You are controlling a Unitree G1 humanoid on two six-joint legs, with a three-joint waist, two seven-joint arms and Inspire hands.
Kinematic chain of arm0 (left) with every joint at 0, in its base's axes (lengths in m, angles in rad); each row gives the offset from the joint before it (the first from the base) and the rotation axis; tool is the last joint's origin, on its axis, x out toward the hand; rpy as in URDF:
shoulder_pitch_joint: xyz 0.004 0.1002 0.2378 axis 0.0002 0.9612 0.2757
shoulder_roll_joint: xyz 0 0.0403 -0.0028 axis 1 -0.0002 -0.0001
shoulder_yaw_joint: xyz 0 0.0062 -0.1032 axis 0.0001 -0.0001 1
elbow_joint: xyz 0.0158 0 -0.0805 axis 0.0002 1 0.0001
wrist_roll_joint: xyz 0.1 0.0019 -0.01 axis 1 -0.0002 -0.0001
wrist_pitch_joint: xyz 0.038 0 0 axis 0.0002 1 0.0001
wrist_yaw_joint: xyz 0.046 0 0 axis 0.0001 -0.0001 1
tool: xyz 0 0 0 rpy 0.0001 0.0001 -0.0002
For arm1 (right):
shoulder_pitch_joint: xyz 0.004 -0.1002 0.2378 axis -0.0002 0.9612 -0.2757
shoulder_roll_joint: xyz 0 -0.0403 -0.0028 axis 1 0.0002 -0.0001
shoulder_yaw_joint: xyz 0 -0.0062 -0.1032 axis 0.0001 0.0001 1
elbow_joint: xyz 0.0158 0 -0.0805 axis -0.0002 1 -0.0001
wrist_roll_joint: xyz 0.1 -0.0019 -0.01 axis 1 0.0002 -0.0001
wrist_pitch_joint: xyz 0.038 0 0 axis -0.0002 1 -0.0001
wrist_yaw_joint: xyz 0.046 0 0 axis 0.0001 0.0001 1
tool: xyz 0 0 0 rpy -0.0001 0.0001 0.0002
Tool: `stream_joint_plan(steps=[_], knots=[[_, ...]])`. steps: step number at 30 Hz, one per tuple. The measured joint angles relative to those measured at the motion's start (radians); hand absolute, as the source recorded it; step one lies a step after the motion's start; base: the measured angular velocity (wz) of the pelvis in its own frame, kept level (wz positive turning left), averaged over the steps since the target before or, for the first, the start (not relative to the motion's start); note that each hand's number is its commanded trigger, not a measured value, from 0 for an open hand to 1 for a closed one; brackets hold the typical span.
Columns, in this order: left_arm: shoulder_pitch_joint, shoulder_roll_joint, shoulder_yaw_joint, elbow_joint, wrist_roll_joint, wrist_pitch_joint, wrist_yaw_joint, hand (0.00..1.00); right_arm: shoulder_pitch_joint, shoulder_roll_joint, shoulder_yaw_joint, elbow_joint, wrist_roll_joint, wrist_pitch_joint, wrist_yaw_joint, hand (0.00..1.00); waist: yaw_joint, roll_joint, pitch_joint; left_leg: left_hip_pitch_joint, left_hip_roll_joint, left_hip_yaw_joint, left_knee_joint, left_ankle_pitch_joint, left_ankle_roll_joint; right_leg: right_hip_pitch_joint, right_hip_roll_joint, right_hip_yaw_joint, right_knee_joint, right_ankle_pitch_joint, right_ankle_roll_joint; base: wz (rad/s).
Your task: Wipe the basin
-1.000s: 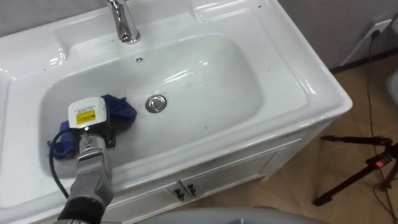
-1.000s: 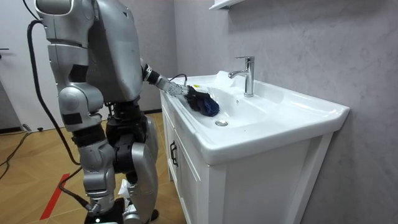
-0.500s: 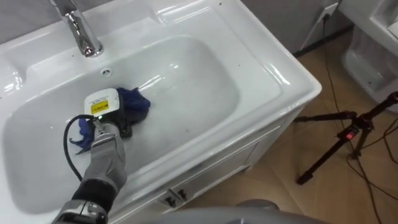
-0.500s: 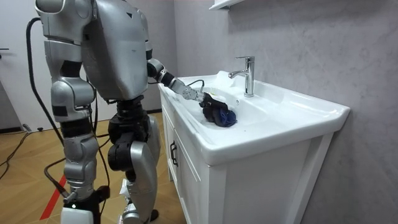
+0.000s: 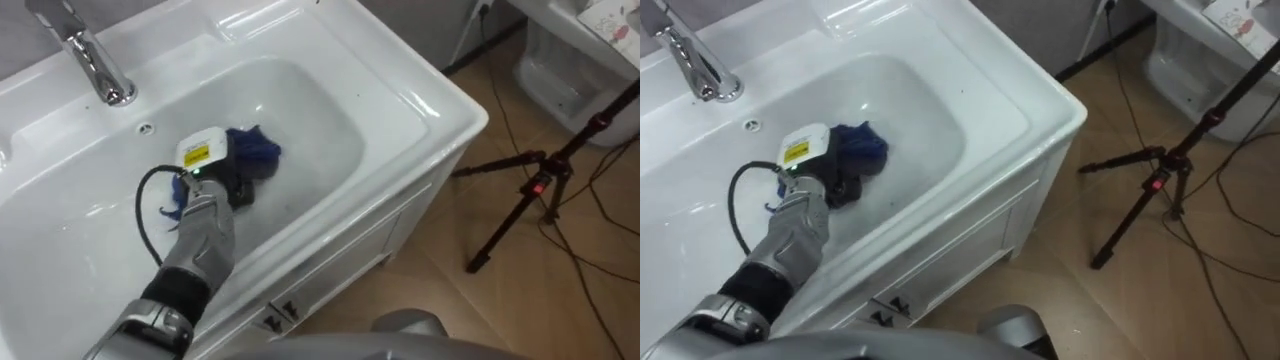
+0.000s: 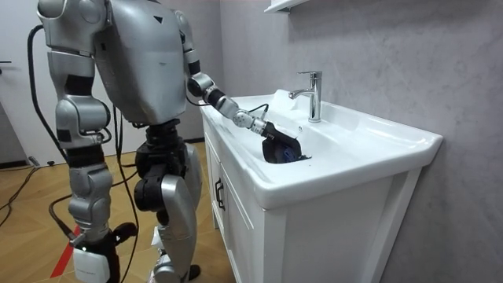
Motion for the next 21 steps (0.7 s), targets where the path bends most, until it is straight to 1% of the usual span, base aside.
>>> stream_joint_plan(steps=[2, 3, 4, 6, 7, 8, 9, 11, 13, 15, 16, 18, 21], knots=[[-0.018, 0.0, -0.047, -0.066, 0.001, 0.007, -0.038, 1.0, 0.001, -0.007, 0.01, 0.001, -0.019, 0.003, 0.019, 0.0, -0.016, 0.007, 0.0045, -0.002, -0.003, 0.008, 0.001, -0.001, 0.002, 0.0, -0.003, 0.001, -0.001, 0.001, 0.006, 0.0], [-0.023, 0.001, -0.059, -0.083, 0.001, 0.01, -0.045, 1.0, 0.0, -0.008, 0.015, 0.003, -0.022, 0.003, 0.021, 0.0, -0.019, 0.01, 0.0059, -0.003, -0.003, 0.007, 0.001, -0.003, 0.005, 0.0, -0.004, 0.0, -0.001, 0.002, 0.007, 0.0], [-0.027, 0.002, -0.075, -0.115, 0.002, 0.012, -0.059, 1.0, 0.0, -0.01, 0.024, 0.006, -0.027, 0.003, 0.022, 0.0, -0.021, 0.015, 0.0054, -0.009, -0.004, 0.007, 0.001, -0.005, 0.009, -0.001, -0.005, 0.001, -0.001, 0.004, 0.011, 0.03], [-0.029, 0.009, -0.092, -0.157, 0.001, 0.019, -0.085, 1.0, -0.001, -0.011, 0.025, 0.008, -0.028, 0.003, 0.031, 0.0, -0.021, 0.017, 0.0046, -0.017, -0.006, 0.007, 0.001, -0.007, 0.011, -0.01, -0.007, 0.003, 0.0, 0.005, 0.013, 0.05], [-0.031, 0.01, -0.102, -0.188, -0.002, 0.032, -0.107, 1.0, -0.005, -0.014, 0.033, 0.01, -0.021, 0.003, 0.034, 0.0, -0.021, 0.021, 0.0036, -0.026, -0.006, 0.007, 0.002, -0.01, 0.017, -0.014, -0.007, 0.002, 0.001, 0.007, 0.015, 0.14], [-0.031, 0.01, -0.108, -0.225, -0.008, 0.04, -0.132, 1.0, -0.009, -0.017, 0.046, 0.013, -0.012, 0.003, 0.037, 0.0, -0.024, 0.023, 0.0049, -0.033, -0.006, 0.007, 0.006, -0.011, 0.019, -0.018, -0.009, 0.001, 0.001, 0.009, 0.017, 0.24], [-0.032, 0.01, -0.121, -0.261, -0.02, 0.05, -0.154, 1.0, -0.011, -0.022, 0.065, 0.012, -0.006, 0.003, 0.041, 0.0, -0.03, 0.023, 0.0048, -0.042, -0.007, 0.005, 0.013, -0.013, 0.022, -0.02, -0.01, 0.011, 0.001, 0.01, 0.019, 0.26], [-0.036, 0.01, -0.142, -0.307, -0.024, 0.051, -0.179, 1.0, -0.016, -0.023, 0.075, 0.005, -0.002, 0.002, 0.041, 0.0, -0.03, 0.023, 0.0053, -0.049, -0.007, 0.005, 0.016, -0.015, 0.024, -0.025, -0.01, 0.033, 0.002, 0.011, 0.02, 0.23], [-0.036, 0.01, -0.143, -0.353, -0.044, 0.054, -0.202, 1.0, -0.033, -0.023, 0.099, 0.005, -0.003, 0.002, 0.044, 0.0, -0.03, 0.026, 0.004, -0.051, -0.007, 0.005, 0.016, -0.015, 0.025, -0.029, -0.01, 0.032, 0.002, 0.011, 0.02, 0.08], [-0.039, 0.01, -0.145, -0.387, -0.07, 0.056, -0.213, 1.0, -0.045, -0.023, 0.125, 0.009, -0.003, 0.002, 0.045, 0.0, -0.03, 0.027, 0.0066, -0.054, -0.007, 0.005, 0.016, -0.015, 0.025, -0.023, -0.01, 0.028, 0.003, 0.011, 0.021, 0.07], [-0.045, 0.01, -0.154, -0.407, -0.085, 0.059, -0.217, 1.0, -0.063, -0.024, 0.14, 0.009, 0.0, 0.002, 0.044, 0.0, -0.03, 0.032, 0.0069, -0.059, -0.007, 0.006, 0.016, -0.015, 0.025, -0.023, -0.011, 0.024, 0.001, 0.011, 0.021, 0.19], [-0.065, 0.01, -0.172, -0.44, -0.093, 0.062, -0.234, 1.0, -0.071, -0.028, 0.143, 0.009, -0.002, 0.002, 0.044, 0.0, -0.027, 0.041, 0.0096, -0.067, -0.007, 0.009, 0.018, -0.016, 0.027, -0.028, -0.013, 0.018, 0.002, 0.011, 0.021, 0.17], [-0.085, 0.007, -0.189, -0.496, -0.099, 0.062, -0.253, 1.0, -0.093, -0.028, 0.141, 0.01, -0.002, 0.002, 0.043, 0.0, -0.026, 0.04, 0.0124, -0.066, -0.005, 0.014, 0.018, -0.016, 0.027, -0.029, -0.011, 0.021, 0.002, 0.011, 0.021, -0.03]])
